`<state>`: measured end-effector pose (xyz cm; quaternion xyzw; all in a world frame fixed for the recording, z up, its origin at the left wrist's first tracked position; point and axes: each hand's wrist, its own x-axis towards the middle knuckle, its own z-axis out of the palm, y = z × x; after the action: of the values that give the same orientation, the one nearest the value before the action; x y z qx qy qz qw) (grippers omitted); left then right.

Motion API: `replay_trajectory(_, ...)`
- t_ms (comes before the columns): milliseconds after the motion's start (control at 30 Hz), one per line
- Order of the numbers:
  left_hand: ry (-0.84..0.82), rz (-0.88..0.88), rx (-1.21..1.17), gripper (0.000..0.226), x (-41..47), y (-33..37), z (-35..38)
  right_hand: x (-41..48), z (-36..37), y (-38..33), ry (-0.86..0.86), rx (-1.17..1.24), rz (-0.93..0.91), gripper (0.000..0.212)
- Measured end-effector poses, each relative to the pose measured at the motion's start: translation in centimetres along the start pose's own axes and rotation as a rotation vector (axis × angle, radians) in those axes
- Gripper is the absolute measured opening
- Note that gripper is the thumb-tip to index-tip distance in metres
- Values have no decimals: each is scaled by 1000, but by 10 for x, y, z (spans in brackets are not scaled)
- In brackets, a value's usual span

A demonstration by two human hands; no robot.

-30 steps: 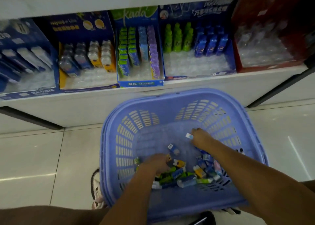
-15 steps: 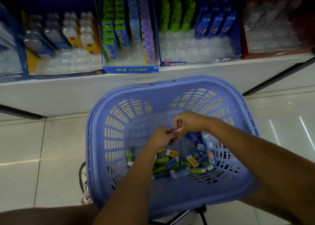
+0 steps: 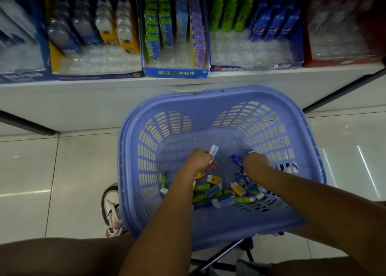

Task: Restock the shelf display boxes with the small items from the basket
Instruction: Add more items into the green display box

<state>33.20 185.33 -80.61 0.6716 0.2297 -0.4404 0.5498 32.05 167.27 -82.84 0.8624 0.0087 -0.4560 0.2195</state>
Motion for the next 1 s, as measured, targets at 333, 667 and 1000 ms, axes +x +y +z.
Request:
replay_trajectory(333, 39, 16, -158, 23, -14, 15, 4, -9, 2, -2, 122, 227, 56, 53)
replay_trajectory(667, 59, 204, -10, 32, -34, 10, -17, -57, -68, 20, -51, 1085, -462, 26)
replay_trajectory(1000, 167, 593, -275, 26, -93, 75, -52, -123, -152, 26, 577, 1682, -652, 19)
